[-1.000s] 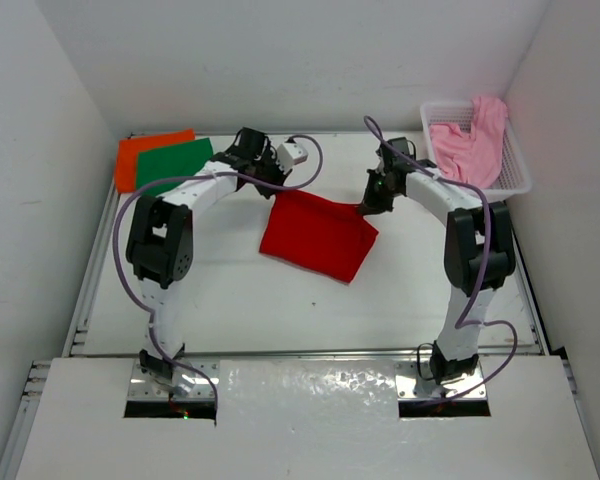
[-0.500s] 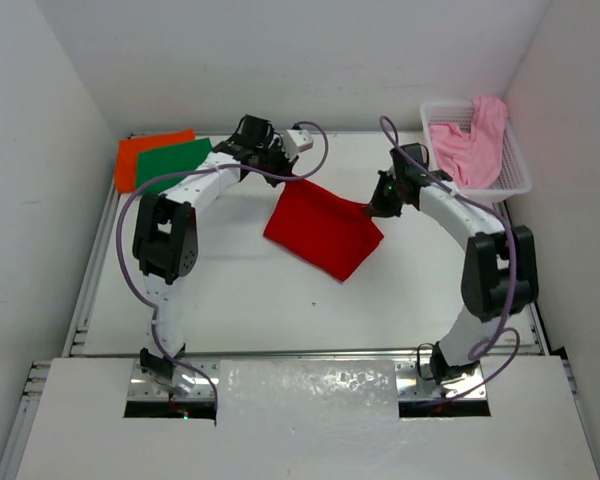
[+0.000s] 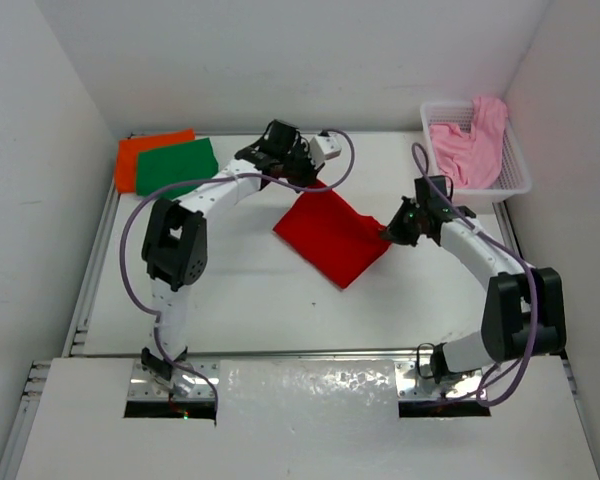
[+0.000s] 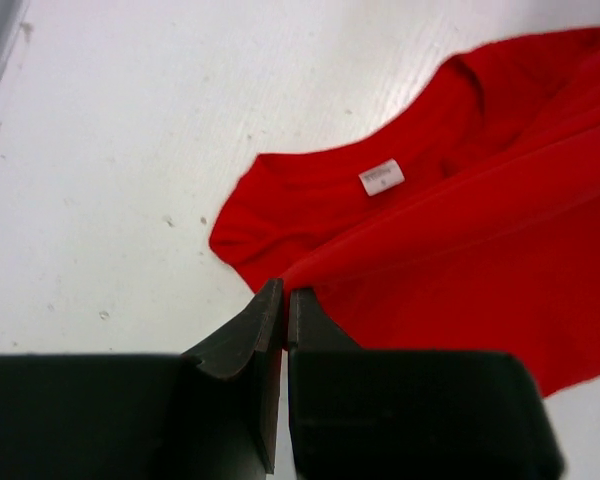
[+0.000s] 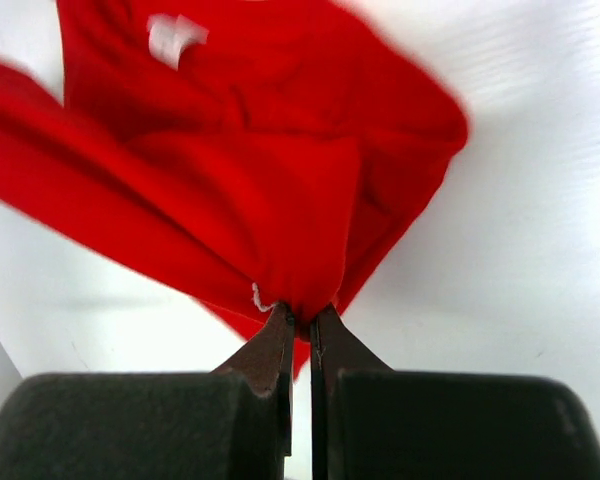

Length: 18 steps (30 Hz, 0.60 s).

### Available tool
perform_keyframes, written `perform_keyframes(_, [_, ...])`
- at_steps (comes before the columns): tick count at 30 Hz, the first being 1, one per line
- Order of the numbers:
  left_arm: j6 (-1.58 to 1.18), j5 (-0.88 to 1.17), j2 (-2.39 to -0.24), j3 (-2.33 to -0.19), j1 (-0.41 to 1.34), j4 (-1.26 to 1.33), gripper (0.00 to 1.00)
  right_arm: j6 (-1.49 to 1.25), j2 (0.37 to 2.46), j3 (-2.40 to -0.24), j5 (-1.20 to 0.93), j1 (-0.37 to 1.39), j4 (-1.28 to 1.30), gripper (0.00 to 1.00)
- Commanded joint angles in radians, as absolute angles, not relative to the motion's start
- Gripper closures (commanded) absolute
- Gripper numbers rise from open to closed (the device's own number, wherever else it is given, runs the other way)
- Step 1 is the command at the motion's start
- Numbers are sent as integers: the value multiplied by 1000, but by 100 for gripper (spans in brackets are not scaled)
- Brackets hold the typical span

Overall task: Fold and stack the t-shirts
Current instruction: Fold the long partially folded tshirt into a neat square

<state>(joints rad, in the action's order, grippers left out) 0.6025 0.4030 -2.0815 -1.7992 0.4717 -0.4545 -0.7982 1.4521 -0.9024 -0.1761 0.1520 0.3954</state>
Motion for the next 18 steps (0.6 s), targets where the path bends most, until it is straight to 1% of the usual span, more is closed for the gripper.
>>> perform_keyframes(1, [493,215,-2107,-1862,456,-295,100,-831,1462,-897,-101,81,348,100])
perform_keyframes(3, [462,166,-2172,-1922,456,-290,100,-828,1509,-928,-100,46,315,100])
perform_keyframes(7, [434,109,-2259,-1956,456,-243,100,-792,1653,-1044,-110,29,333,100])
perform_keyframes(8, [430,106,-2272,-1971,457,-235,97,-788,1705,-1064,-110,28,348,99])
perform_keyframes(9, [417,101,-2284,-1983,457,-232,93,-788,1722,-1084,-106,25,348,97])
perform_keyframes(10, [413,101,-2314,-1997,457,-230,86,-790,1736,-1091,-97,17,351,88])
perform_keyframes(11, [408,100,-2328,-2023,457,-221,73,-793,1747,-1092,-65,11,351,81])
perform_keyframes(12, [391,92,-2342,-2034,459,-212,64,-805,1758,-1079,-51,5,341,75])
perform_keyframes(13, [385,69,-2368,-2045,459,-190,53,-814,1758,-1071,-34,3,330,66])
perform_keyframes(16, [344,5,-2436,-2123,456,-178,43,-827,1764,-1084,38,-44,287,61])
perform_keyframes(17, [316,-32,-2453,-2181,454,-198,38,-781,1770,-1144,67,-44,294,60])
perform_keyframes(18, [301,-44,-2465,-2210,446,-210,37,-750,1776,-1179,107,-43,302,60])
